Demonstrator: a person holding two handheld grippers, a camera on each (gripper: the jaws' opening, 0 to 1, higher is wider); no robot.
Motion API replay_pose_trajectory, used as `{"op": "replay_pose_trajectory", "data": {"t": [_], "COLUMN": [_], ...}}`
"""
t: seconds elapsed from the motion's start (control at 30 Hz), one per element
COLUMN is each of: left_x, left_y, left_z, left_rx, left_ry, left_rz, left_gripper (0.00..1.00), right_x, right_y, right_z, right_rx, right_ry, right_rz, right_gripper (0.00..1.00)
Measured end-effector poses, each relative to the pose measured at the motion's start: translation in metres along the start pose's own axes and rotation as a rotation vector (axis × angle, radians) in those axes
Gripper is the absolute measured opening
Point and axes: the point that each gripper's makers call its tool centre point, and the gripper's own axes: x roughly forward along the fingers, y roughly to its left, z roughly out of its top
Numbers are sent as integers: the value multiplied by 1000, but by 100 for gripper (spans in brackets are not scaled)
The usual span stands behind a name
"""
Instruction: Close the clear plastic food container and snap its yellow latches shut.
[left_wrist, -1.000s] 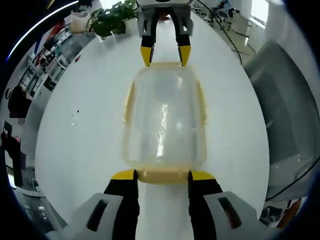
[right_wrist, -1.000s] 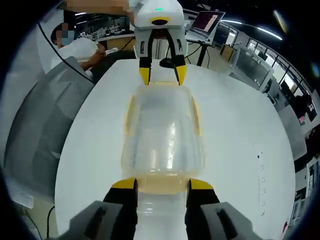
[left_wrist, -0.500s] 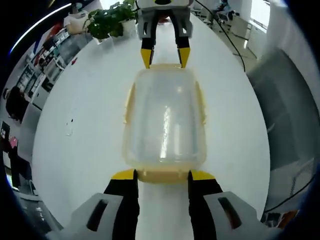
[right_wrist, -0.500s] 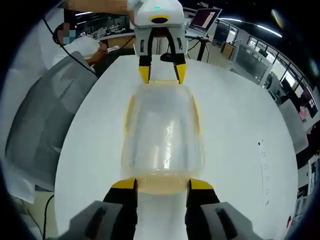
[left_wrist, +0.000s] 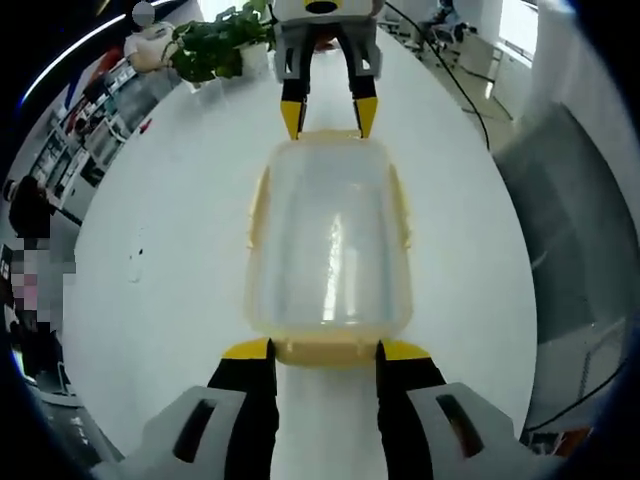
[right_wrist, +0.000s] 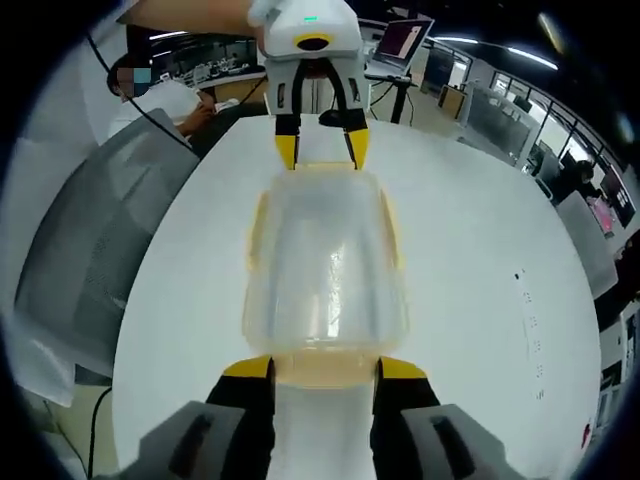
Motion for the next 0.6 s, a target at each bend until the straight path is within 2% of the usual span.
{"op": "replay_pose_trajectory", "data": {"t": [0.47, 0.6], "left_x": [5, 5], "left_y": [-4, -4], "left_z": [-3, -3], "left_rx": [-12, 6], "left_ry": [8, 1], "left_rz": [-24, -20], "left_gripper": [37, 38], "right_x": [4, 4], "right_y": [0, 1], "right_z": [-2, -4], "right_rx": [-14, 9], "right_ry": [-4, -6], "right_rz": [0, 2], "right_gripper": [37, 38]}}
